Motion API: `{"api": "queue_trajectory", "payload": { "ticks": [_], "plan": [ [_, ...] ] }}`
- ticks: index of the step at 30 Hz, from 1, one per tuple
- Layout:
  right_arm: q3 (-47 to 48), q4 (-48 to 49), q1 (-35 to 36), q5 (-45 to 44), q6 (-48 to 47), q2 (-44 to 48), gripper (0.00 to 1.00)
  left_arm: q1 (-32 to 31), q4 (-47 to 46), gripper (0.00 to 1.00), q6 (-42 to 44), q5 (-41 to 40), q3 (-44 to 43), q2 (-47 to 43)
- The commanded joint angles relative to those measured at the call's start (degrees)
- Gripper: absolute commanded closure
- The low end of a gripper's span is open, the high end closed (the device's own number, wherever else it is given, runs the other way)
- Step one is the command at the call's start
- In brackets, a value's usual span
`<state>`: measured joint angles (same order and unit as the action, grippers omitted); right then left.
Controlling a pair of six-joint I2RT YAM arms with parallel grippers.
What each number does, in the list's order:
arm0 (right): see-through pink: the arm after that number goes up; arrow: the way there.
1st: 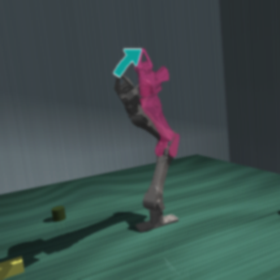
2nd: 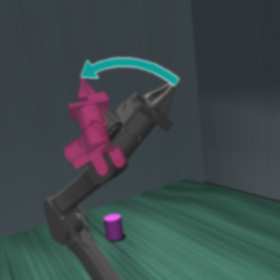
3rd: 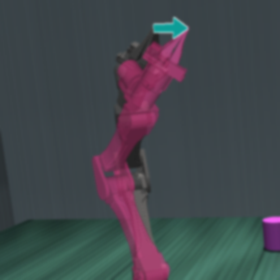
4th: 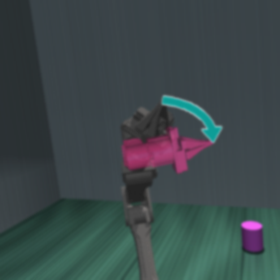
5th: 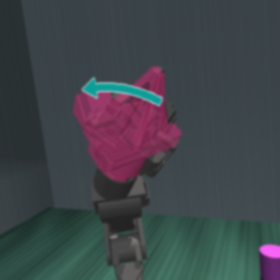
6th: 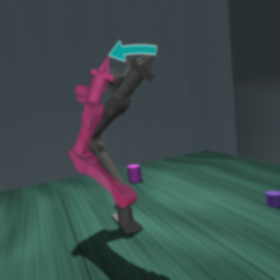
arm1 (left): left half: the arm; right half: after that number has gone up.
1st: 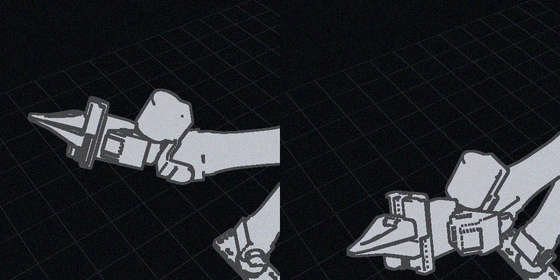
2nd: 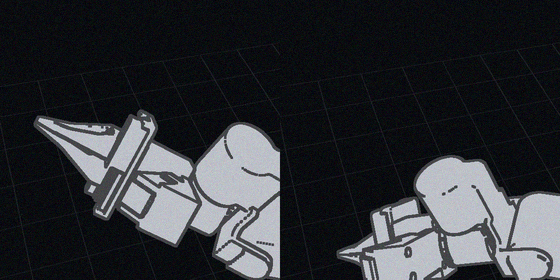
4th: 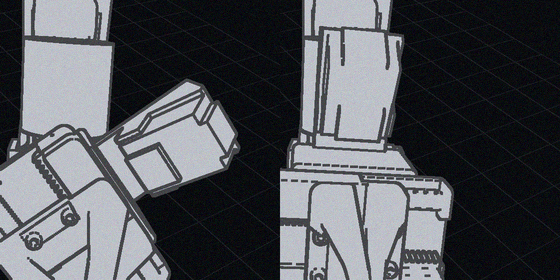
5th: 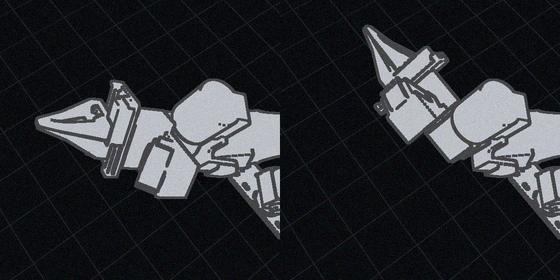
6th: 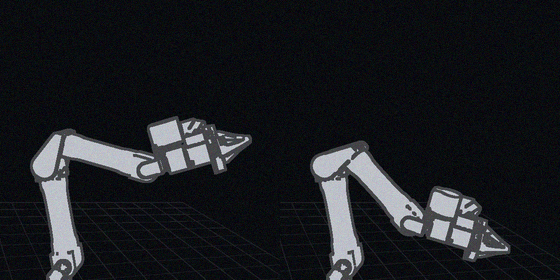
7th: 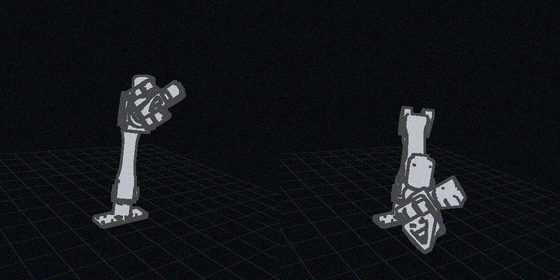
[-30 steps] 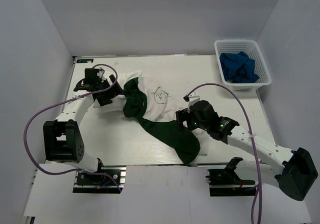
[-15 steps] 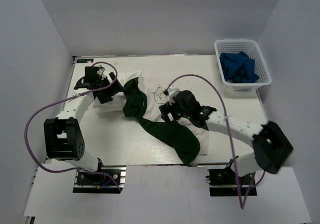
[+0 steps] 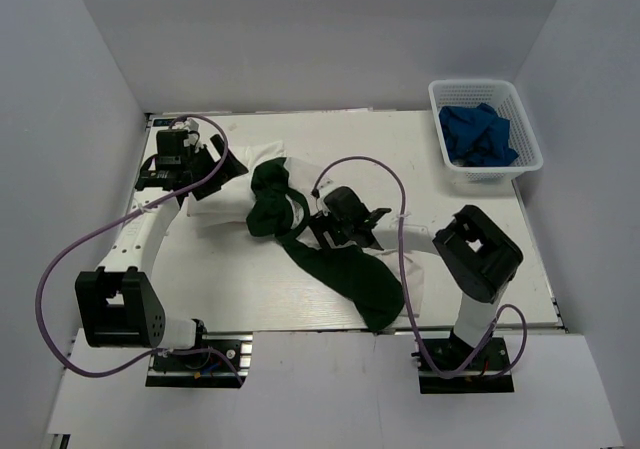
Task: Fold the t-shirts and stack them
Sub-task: Flatten out the tshirt
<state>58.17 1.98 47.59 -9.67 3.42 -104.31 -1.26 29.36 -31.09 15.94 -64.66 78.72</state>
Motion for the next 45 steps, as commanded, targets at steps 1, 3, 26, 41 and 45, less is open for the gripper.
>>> {"api": "queue_trajectory", "payload": {
  "ticks": [1,3,26,41,45],
  "plan": [
    [-5.1,-12.9,-1.0,-7.5,10.0,4.8,0.1,-0.1,-0.8,0.0,-0.1,1.5,-1.0,-1.5],
    [-12.2,-14.4,-1.1,-8.5,12.1,7.0,0.1,-0.1,-0.8,0.0,-0.1,1.0,-1.0,-1.5],
    [-6.0,-15.0,-3.1,-10.4,10.4,34.2,0.1,-0.1,12.2,0.0,3.1,-16.4,-17.2,29.8],
    [-0.7,-14.6,-5.8,-14.9,8.3,26.0,0.1,6.3,25.9,0.0,8.8,-41.7,-50.4,57.8],
    [0.9,-14.0,-7.0,-15.4,7.4,23.8,0.1,10.0,22.7,0.0,12.4,-38.6,-58.6,61.0]
  ]
}}
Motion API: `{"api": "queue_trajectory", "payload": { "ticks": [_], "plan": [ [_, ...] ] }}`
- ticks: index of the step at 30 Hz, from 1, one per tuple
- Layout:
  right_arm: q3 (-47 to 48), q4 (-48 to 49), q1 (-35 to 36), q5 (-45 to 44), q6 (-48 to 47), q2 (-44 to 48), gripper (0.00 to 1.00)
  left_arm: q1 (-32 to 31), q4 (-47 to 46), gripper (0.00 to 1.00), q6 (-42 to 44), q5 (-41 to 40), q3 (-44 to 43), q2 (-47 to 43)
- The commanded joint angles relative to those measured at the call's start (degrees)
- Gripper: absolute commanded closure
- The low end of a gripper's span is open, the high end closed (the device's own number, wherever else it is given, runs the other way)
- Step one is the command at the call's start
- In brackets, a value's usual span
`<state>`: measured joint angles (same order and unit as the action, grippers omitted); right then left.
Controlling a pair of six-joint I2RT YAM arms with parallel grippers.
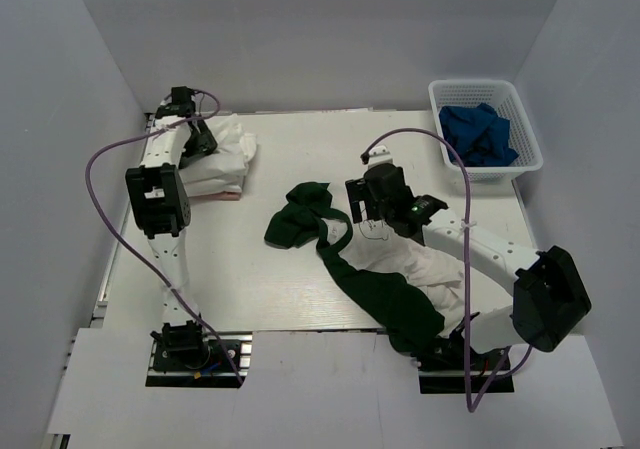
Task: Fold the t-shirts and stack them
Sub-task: Flatten out the tshirt
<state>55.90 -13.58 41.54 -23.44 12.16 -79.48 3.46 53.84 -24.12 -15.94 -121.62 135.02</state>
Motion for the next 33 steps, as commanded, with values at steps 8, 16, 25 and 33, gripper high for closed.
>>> {"api": "queue_trajectory", "payload": {
  "ticks": [8,16,25,33],
  "plan": [
    [9.0,3.5,-3.0,-1.0,-3.6,-6.8,0.1,8.4,-18.7,0.0,19.5,-0.9,-3.8,7.4],
    [12.9,4.5,-4.4,5.3,-3.9,-12.7,0.1,10.1,-22.9,0.0,20.3,10.9,-13.3,11.6],
    [15.5,2.3,-4.3,13.1,-4.7,-12.0,0.1,10.1,-23.5,0.0,17.2,18.5,-15.1,1.1],
    [7.0,-7.0,-5.9,11.7,11.5,-0.2,0.1,3.3,-10.4,0.0,11.8,40.9,-9.6,-14.9]
  ]
}}
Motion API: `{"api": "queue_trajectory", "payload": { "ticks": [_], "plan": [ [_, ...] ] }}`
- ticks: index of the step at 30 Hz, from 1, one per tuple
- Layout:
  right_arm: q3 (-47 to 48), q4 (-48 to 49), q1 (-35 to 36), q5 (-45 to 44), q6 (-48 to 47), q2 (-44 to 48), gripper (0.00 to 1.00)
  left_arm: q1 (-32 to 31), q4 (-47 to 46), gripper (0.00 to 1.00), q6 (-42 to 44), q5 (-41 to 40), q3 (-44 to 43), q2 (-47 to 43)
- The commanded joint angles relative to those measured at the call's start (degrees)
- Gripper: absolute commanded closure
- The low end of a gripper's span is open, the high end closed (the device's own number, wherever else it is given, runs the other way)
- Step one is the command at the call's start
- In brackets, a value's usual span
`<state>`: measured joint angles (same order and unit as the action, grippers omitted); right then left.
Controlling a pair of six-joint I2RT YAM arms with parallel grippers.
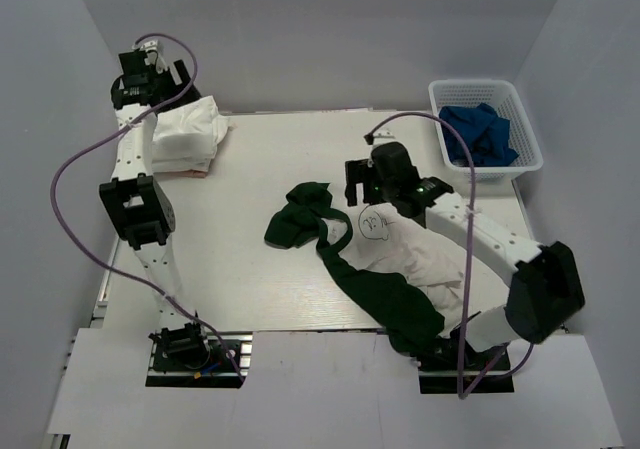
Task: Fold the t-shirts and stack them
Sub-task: Flatten out the tshirt
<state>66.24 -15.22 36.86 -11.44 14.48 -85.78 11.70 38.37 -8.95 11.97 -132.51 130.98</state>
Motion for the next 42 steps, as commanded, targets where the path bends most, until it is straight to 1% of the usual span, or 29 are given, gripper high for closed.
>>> {"api": "queue_trajectory", "payload": {
  "ticks": [1,3,4,5,6,8,9,10,12,13,15,17,19,21,23,26,28,29,31,32,33,34,35,36,37,39,40,41,42],
  "plan": [
    [-4.4,-6.5,-1.8,-0.4,10.4,7.0,0.1,-6.2,5.0,0.0,-4.4,13.0,10.2,-16.8],
    [-8.6,-11.0,-2.3,0.8,13.7,10.1,0.1,-9.2,-2.5,0.0,-7.7,13.0,22.6,-24.2],
    [-10.9,-12.2,-3.1,1.2,14.3,10.9,0.1,-12.3,-5.0,0.0,-8.6,12.5,33.6,-27.5],
    [-12.0,-14.6,-3.3,1.4,14.9,11.9,0.1,-13.9,-6.6,0.0,-9.6,11.8,37.9,-33.4],
    [-15.4,-16.3,-3.9,1.8,15.9,15.0,0.1,-17.0,-7.4,0.0,-11.1,10.2,44.6,-35.8],
    [-17.5,-18.5,-4.2,2.1,15.8,17.7,0.1,-20.4,-8.0,0.0,-12.6,9.1,50.7,-39.6],
    [-19.1,-19.4,-4.2,1.3,15.8,21.7,0.1,-22.1,-8.0,0.0,-12.6,8.6,55.9,-42.7],
    [-20.3,-22.6,-4.4,0.8,15.4,22.7,0.1,-25.7,-8.0,0.0,-13.3,8.6,58.4,-44.0],
    [-21.2,-24.8,-4.5,-1.7,15.0,25.5,0.1,-28.8,-8.0,0.0,-13.9,4.6,62.5,-45.7],
    [-21.8,-27.0,-4.4,-2.4,14.9,27.1,0.1,-30.1,-6.9,0.0,-14.7,3.3,66.3,-46.2],
    [-24.3,-28.4,-4.4,-2.6,14.8,27.9,0.1,-32.8,-6.1,0.02,-14.7,-0.1,70.3,-46.3],
    [-26.4,-28.3,-4.4,-0.2,14.9,29.2,0.1,-34.0,-3.8,0.05,-16.1,-3.2,70.9,-44.4],
    [-27.4,-27.8,-4.5,3.5,13.9,30.2,0.1,-34.6,-3.8,0.05,-16.8,-4.6,70.9,-42.9],
    [-28.9,-26.9,-4.3,6.6,12.9,32.2,0.1,-35.3,-5.3,0.05,-16.8,-4.0,71.5,-40.6],
    [-31.0,-26.6,-4.2,9.1,13.2,33.3,0.1,-35.9,-7.4,0.07,-16.8,-3.3,71.5,-38.8],
    [-32.1,-26.3,-3.9,10.6,13.4,33.9,0.1,-37.1,-9.2,0.09,-16.8,-4.0,71.5,-34.6],
    [-32.1,-25.9,-4.2,10.8,13.4,33.8,0.1,-37.6,-10.3,0.13,-16.3,-5.3,69.5,-32.1],
    [-32.4,-25.6,-4.0,10.8,13.2,33.2,0.1,-37.6,-10.3,0.14,-16.3,-6.0,68.6,-29.0],
    [-33.1,-24.6,-4.1,10.9,13.4,32.6,0.1,-37.6,-9.5,0.34,-15.7,-7.6,65.2,-25.7],
    [-33.2,-24.2,-4.2,13.7,13.2,31.8,0.1,-37.6,-8.0,0.43,-15.7,-7.6,64.1,-24.4],
    [-33.4,-23.0,-4.1,14.3,13.4,30.9,0.1,-37.6,-7.0,0.58,-15.7,-8.2,61.6,-22.4],
    [-33.9,-22.5,-4.0,14.7,13.0,30.0,0.13,-37.6,-6.3,0.64,-15.7,-8.9,60.6,-22.3],
    [-34.3,-21.8,-3.9,15.0,12.7,29.5,0.19,-37.6,-5.8,0.73,-15.7,-9.6,59.4,-22.3],
    [-34.8,-19.8,-3.9,15.0,11.3,28.1,0.33,-37.6,-5.8,0.86,-15.7,-10.3,59.4,-22.3],
    [-34.2,-17.3,-4.1,14.2,11.4,27.9,0.77,-37.6,-5.8,1.0,-15.7,-10.8,59.4,-23.5],
    [-32.0,-14.8,-4.2,6.8,12.8,25.9,1.0,-36.8,-4.4,1.0,-15.0,-10.8,57.7,-25.1],
    [-26.2,-14.7,-4.3,1.7,13.0,25.5,1.0,-36.8,-3.5,1.0,-15.0,-13.1,56.7,-25.9],
    [-24.2,-15.4,-4.4,-1.3,12.9,25.3,1.0,-36.3,-2.7,1.0,-14.5,-14.4,54.0,-27.9],
    [-22.3,-15.3,-4.5,-6.2,12.2,25.0,1.0,-36.3,-1.9,1.0,-14.5,-16.4,52.4,-28.8]
  ]
}}
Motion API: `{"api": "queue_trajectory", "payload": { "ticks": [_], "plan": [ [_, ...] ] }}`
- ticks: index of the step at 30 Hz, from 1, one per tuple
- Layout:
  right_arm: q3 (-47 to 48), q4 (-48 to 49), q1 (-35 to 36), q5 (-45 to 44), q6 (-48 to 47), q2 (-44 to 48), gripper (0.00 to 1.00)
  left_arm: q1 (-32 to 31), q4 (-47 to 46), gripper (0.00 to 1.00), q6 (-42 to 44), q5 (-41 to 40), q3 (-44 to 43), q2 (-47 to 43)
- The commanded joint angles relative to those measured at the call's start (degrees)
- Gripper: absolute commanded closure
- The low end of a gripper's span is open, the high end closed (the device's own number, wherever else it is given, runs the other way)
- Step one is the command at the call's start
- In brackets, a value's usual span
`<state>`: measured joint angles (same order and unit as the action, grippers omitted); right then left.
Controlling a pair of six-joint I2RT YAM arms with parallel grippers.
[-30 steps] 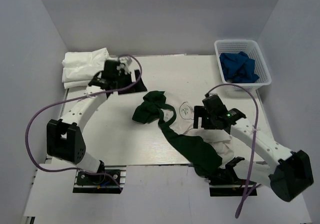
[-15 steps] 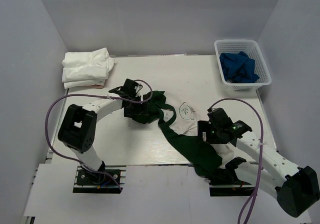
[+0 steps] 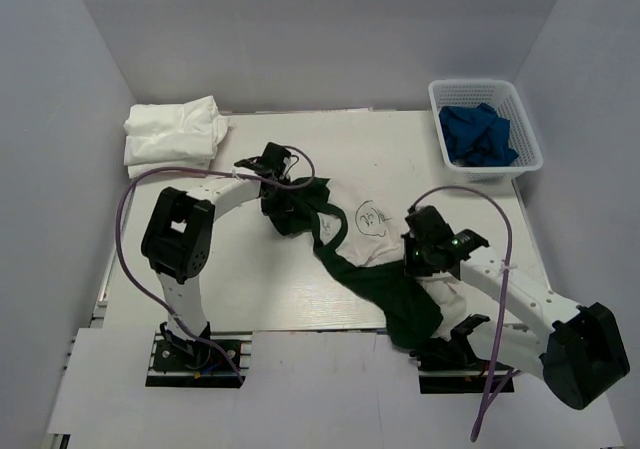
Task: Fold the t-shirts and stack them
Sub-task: Flatten out the tshirt
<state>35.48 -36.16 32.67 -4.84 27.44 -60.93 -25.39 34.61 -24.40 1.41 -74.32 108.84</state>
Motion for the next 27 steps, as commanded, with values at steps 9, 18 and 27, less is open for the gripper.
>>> {"api": "queue_trajectory", "payload": {
  "ticks": [9,18,27],
  "plan": [
    [50.3,13.7,-6.5,-27.2,-20.8,-16.7,1.0,3.7,15.7,1.0,8.7,-24.5,-64.0,3.7],
    [78.8,12.2,-10.8,-17.8,-40.3,-24.4,1.0,8.2,-6.7,1.0,13.9,-35.2,-45.1,-20.3],
    [28.8,12.9,-11.7,-7.4,-27.9,-6.8,0.76,8.2,7.5,1.0,-4.7,-33.6,-3.2,-42.3]
  ]
}}
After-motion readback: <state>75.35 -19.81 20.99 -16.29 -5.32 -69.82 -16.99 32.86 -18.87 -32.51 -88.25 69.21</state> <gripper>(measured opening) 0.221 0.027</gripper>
